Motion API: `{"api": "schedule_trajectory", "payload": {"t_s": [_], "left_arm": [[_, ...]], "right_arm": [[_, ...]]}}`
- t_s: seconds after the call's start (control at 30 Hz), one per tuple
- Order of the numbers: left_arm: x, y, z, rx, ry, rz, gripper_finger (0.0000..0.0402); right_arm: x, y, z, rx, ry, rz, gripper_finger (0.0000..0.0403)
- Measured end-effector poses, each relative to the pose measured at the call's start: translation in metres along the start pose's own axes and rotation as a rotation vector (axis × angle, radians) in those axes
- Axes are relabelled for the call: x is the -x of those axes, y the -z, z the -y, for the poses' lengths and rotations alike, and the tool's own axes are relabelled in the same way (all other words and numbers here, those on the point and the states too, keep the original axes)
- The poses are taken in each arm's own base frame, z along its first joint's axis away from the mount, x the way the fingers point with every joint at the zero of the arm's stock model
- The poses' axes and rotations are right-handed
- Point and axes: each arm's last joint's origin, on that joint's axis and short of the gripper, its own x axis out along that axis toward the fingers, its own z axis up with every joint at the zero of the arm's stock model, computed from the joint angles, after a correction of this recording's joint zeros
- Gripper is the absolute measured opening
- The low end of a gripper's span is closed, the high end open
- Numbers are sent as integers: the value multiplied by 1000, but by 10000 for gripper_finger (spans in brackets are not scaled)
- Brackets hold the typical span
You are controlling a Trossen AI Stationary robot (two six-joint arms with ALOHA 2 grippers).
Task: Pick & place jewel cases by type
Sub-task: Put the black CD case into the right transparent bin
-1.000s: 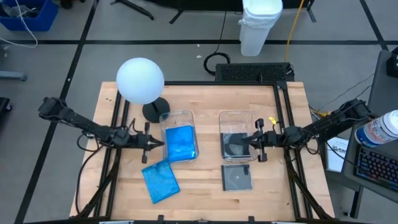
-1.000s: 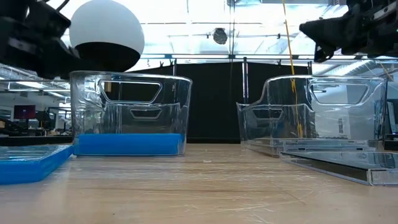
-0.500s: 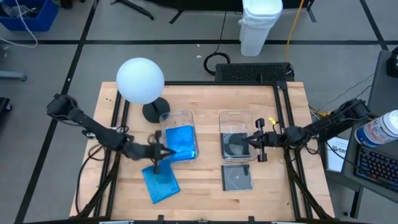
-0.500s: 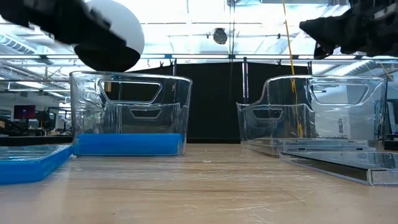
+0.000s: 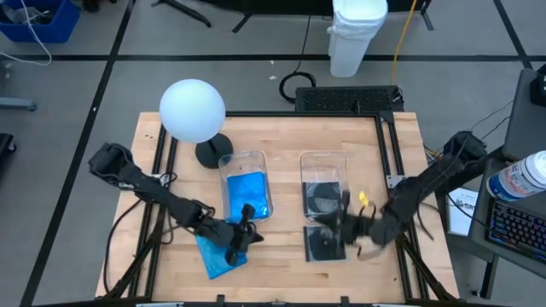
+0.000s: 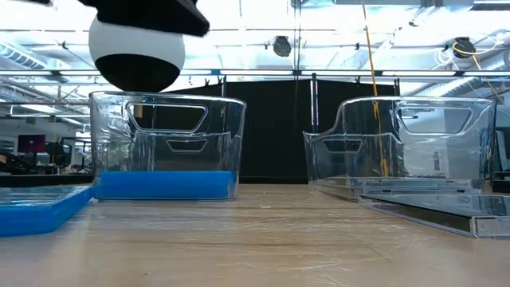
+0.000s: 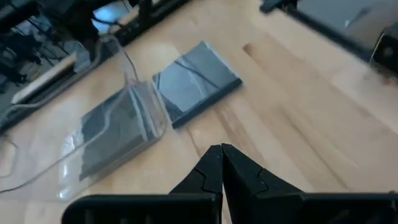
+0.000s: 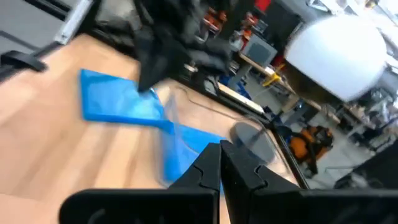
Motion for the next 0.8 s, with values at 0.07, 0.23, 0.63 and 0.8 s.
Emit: {"api": "schedule_trajectory", "payload": {"t_s": [0.07, 0.23, 0.63, 0.8], "left_arm": [[-12, 0, 2, -4, -1, -18, 10], [-42, -6, 6, 23, 6, 10, 10], [-105, -8, 18, -193, 34, -63, 10], [-110, -5, 14, -188, 69, -57, 10]], "right_arm": [[1, -12, -17, 26, 19, -5, 0], [5, -25, -56, 89, 115, -32, 0], [35, -37, -94, 50, 241, -13, 0], [54, -42, -98, -10, 194, 27, 0]]}}
